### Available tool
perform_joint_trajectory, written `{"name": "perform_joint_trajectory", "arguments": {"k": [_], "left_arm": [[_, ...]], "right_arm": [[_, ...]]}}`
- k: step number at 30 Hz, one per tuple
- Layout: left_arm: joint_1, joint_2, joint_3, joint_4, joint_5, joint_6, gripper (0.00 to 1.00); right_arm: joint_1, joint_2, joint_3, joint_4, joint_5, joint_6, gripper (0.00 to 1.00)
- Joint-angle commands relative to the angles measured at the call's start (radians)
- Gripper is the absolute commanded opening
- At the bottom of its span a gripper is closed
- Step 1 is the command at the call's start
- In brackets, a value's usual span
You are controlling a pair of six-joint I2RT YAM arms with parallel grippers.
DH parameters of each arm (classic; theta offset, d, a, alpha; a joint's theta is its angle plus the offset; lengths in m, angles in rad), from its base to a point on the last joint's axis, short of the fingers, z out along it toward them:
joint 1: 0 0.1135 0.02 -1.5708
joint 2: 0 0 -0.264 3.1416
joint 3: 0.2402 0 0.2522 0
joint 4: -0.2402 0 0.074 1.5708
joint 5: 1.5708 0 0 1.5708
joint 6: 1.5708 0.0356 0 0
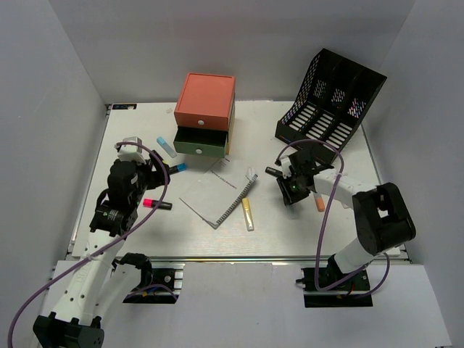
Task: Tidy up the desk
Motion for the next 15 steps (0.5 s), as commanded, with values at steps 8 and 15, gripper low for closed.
{"name": "perform_joint_trajectory", "arguments": {"k": [8,15], "left_arm": [[0.004,-0.015,-0.011,0.007,0.002,0.007,0.87],[0.004,-0.029,-0.02,0.03,0.037,0.015,0.87]], "right_arm": [[0.014,-0.126,0.033,-0.124,0.044,-0.184,0.0],[0.076,-0.151,0.402,-0.319,-0.318,-0.487,0.0]]}}
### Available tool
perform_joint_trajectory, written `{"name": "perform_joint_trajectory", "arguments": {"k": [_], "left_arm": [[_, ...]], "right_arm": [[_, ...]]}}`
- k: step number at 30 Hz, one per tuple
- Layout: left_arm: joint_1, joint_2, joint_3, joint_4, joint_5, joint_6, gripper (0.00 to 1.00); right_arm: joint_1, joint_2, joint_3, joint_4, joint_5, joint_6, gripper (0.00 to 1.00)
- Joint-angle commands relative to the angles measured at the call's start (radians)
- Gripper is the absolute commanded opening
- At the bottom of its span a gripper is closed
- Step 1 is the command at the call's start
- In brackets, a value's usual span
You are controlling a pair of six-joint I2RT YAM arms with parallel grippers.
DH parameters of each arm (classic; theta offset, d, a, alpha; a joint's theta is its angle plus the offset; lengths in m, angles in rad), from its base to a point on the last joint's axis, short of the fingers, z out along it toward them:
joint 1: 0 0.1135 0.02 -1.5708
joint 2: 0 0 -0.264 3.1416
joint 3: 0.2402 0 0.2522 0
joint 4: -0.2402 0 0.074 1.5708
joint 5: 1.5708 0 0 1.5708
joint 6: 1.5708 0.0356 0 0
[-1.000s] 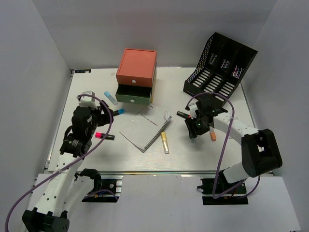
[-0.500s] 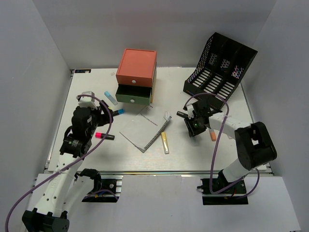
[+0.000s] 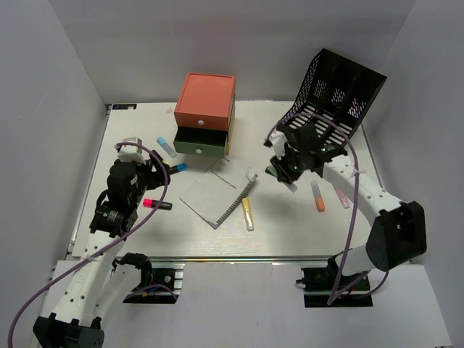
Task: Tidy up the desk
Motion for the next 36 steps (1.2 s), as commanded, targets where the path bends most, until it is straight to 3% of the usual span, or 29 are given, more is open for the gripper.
{"name": "perform_joint_trajectory", "arguments": {"k": [1,11,16,20,30,34,36], "left_arm": [[0.004,-0.03,-0.023,0.03,0.033,0.015,0.87],[0.004,-0.076,-0.047,0.063,0.036,0.019,0.87],[0.004,-0.096,-0.058,0.076,0.03,0.022,0.87],[0.004,-0.085,-0.055,0.075,0.039,0.024,0.87],[0.004,-0.088,-0.054,0.083,0.079,0.027,0.87],[0.004,-0.087,-0.058,0.105,0.126,0.033,0.88],[0.004,-0.082,-0.066,0.128,0.212,0.032,0.89]], "right_arm": [[0.07,0.013,0.201,-0.059,-0.179,-0.172,0.0],[0.259,0.317,0.682,0.164,-0.136,-0.167,0.0],[0.332,0.453,0.725,0.34,-0.034,-0.216,0.0],[0.351,0.588,0.886,0.319,0.008,-0.252,0.0],[0.346,0.691,0.905,0.412,0.08,-0.33,0.01],[0.346,0.691,0.905,0.382,0.086,-0.341,0.4],[0.349,0.682,0.906,0.376,0.091,-0.33,0.46]]}}
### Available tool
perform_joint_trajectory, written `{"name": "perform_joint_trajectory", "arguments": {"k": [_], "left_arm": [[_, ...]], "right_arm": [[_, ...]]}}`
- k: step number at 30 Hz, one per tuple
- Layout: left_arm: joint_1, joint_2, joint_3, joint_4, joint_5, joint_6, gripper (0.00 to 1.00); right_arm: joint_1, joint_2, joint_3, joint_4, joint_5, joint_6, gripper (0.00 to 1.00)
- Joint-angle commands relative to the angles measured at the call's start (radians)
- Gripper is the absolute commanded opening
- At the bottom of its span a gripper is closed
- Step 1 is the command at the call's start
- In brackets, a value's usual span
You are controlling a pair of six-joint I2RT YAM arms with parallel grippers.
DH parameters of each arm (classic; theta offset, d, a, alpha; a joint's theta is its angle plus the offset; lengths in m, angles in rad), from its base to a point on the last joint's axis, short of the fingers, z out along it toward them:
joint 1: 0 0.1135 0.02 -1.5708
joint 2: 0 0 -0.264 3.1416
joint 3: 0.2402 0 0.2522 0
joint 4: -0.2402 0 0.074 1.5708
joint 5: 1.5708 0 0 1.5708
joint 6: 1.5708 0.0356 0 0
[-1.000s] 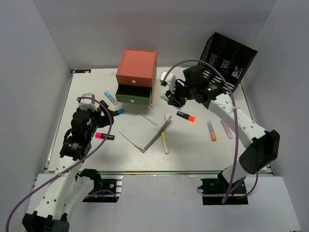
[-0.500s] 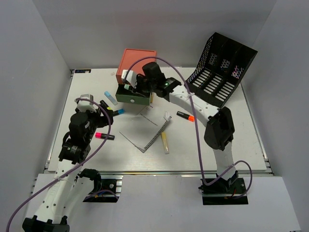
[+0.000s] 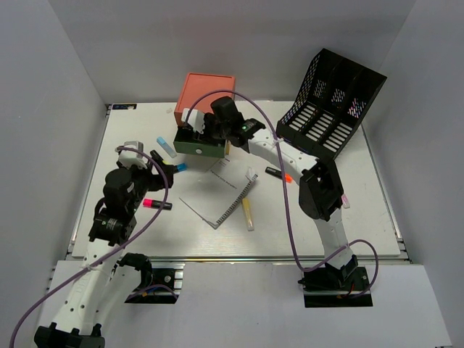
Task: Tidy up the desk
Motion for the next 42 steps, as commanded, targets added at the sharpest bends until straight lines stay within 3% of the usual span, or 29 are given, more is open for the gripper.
{"name": "perform_joint_trajectory", "arguments": {"k": [1,5,7,8,10,11,12,14,15,17,19,22,24,25,26,27,29,30,34,37,40,42], "left_arm": [[0.004,0.007,-0.013,0.055,0.137,0.007,0.9],[0.004,0.038,-0.028,0.109,0.261,-0.01,0.9],[-0.019,0.053,-0.028,0.13,0.309,-0.021,0.89],[-0.019,0.066,-0.034,0.146,0.327,-0.039,0.85],[-0.019,0.089,-0.04,0.186,0.421,-0.071,0.78],[-0.019,0.119,-0.036,0.192,0.453,-0.106,0.72],[-0.019,0.142,-0.013,0.193,0.478,-0.126,0.56],[-0.029,0.206,0.003,0.206,0.554,-0.206,0.43],[-0.044,0.225,0.013,0.219,0.573,-0.232,0.3],[-0.088,0.256,0.021,0.227,0.576,-0.309,0.25],[-0.131,0.294,0.027,0.226,0.536,-0.378,0.2],[-0.257,0.368,0.073,0.169,0.434,-0.441,0.23],[-0.375,0.443,0.107,0.106,0.366,-0.466,0.33],[-0.422,0.473,0.151,0.054,0.276,-0.481,0.38],[-0.467,0.504,0.18,0.027,0.225,-0.49,0.43],[-0.558,0.582,0.205,0.002,0.182,-0.498,0.48],[-0.672,0.676,0.324,-0.131,0.042,-0.53,0.6],[-0.703,0.725,0.367,-0.174,-0.017,-0.541,0.64],[-0.812,0.929,0.527,-0.348,-0.2,-0.607,0.68],[-0.845,1.01,0.592,-0.4,-0.307,-0.654,0.69],[-0.872,1.088,0.633,-0.434,-0.366,-0.703,0.69],[-0.885,1.133,0.68,-0.455,-0.405,-0.722,0.69]], "right_arm": [[0.003,-0.029,0.058,0.034,0.021,-0.009,0.5],[-0.001,-0.054,0.087,0.003,0.013,0.031,0.54],[-0.001,-0.062,0.095,-0.021,0.013,0.059,0.51],[-0.006,-0.085,0.102,-0.038,0.01,0.077,0.48],[-0.024,-0.121,0.098,-0.082,0.011,0.178,0.28],[-0.029,-0.176,0.066,-0.092,0.016,0.235,0.17],[-0.072,-0.216,0.034,-0.1,0.011,0.351,0.0],[-0.112,-0.335,-0.122,-0.113,-0.024,0.459,0.0],[-0.179,-0.379,-0.181,-0.119,-0.053,0.5,0.0],[-0.234,-0.489,-0.352,-0.152,-0.145,0.586,0.0],[-0.365,-0.589,-0.459,-0.176,-0.244,0.629,0.0],[-0.52,-0.728,-0.657,-0.19,-0.329,0.614,0.0],[-0.599,-0.804,-0.79,-0.167,-0.401,0.587,0.04],[-0.654,-0.863,-0.824,-0.166,-0.433,0.574,0.1],[-0.669,-0.888,-0.852,-0.167,-0.464,0.573,0.32],[-0.681,-0.908,-0.9,-0.17,-0.517,0.573,0.43],[-0.73,-0.962,-0.948,-0.129,-0.571,0.605,0.56],[-0.741,-0.979,-0.997,-0.101,-0.585,0.62,0.58],[-0.814,-1.014,-1.022,-0.076,-0.608,0.643,0.56],[-0.848,-1.033,-1.042,-0.061,-0.55,0.632,0.46],[-0.885,-1.033,-1.066,-0.073,-0.536,0.603,0.23],[-0.917,-1.033,-1.076,-0.08,-0.558,0.583,0.19]]}}
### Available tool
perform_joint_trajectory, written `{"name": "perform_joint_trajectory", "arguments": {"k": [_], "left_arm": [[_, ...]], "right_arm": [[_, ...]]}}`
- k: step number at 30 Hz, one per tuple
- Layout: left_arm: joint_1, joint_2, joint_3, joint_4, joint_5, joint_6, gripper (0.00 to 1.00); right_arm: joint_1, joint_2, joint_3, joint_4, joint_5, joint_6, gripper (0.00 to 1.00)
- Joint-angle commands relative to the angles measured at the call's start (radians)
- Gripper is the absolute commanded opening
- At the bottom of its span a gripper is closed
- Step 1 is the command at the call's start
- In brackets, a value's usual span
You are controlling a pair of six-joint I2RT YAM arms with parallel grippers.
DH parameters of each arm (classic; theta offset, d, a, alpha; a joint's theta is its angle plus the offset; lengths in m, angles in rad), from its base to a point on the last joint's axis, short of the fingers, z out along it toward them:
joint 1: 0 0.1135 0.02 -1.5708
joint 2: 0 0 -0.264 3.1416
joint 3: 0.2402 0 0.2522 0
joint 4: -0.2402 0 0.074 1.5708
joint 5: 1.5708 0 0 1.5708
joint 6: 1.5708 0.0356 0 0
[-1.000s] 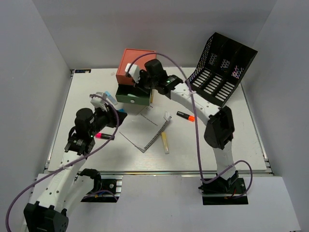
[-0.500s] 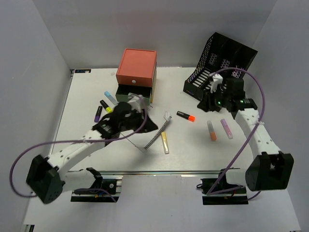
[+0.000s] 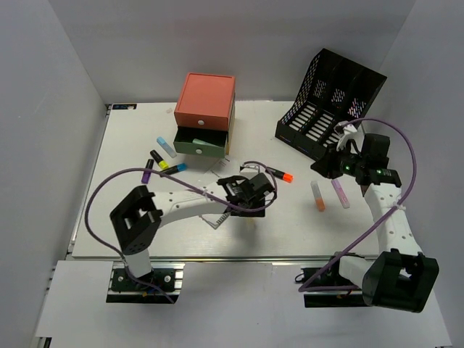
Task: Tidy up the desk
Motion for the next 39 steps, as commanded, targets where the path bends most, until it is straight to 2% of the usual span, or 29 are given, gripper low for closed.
{"name": "perform_joint_trajectory", "arguments": {"k": [1,7,20,25,29,32,35,36,37,38,39], "left_arm": [[-0.028,0.05,0.091,-0.099,-0.148,-0.065,0.69],[-0.039,0.221,0.242,-0.208,-0.223,-0.111,0.69],[-0.017,0.253,0.166,-0.11,-0.22,-0.128,0.66],[-0.008,0.284,0.154,-0.083,-0.209,-0.139,0.6],[0.012,0.262,0.101,-0.034,-0.185,-0.144,0.47],[0.012,0.25,0.082,-0.021,-0.172,-0.145,0.43],[0.021,0.23,0.056,-0.005,-0.153,-0.136,0.32],[0.021,0.21,0.055,0.011,-0.139,-0.128,0.23],[0.006,0.196,0.056,0.02,-0.13,-0.119,0.18],[-0.004,0.175,0.058,0.031,-0.119,-0.08,0.13],[-0.013,0.128,0.064,0.052,-0.102,-0.064,0.05]], "right_arm": [[-0.047,-0.015,-0.021,0.016,-0.031,-0.032,0.18],[-0.092,-0.066,-0.041,0.028,-0.057,-0.04,0.17],[-0.158,-0.072,-0.057,0.024,-0.14,-0.051,0.18],[-0.175,-0.08,-0.064,0.028,-0.155,-0.049,0.18],[-0.189,-0.078,-0.067,0.031,-0.171,-0.048,0.18],[-0.199,-0.078,-0.071,0.031,-0.18,-0.045,0.18],[-0.212,-0.078,-0.075,0.034,-0.186,-0.045,0.18],[-0.216,-0.078,-0.075,0.034,-0.186,-0.046,0.18],[-0.219,-0.078,-0.078,0.033,-0.192,-0.051,0.19],[-0.222,-0.078,-0.078,0.033,-0.2,-0.06,0.22],[-0.225,-0.077,-0.078,0.027,-0.209,-0.072,0.36]]}}
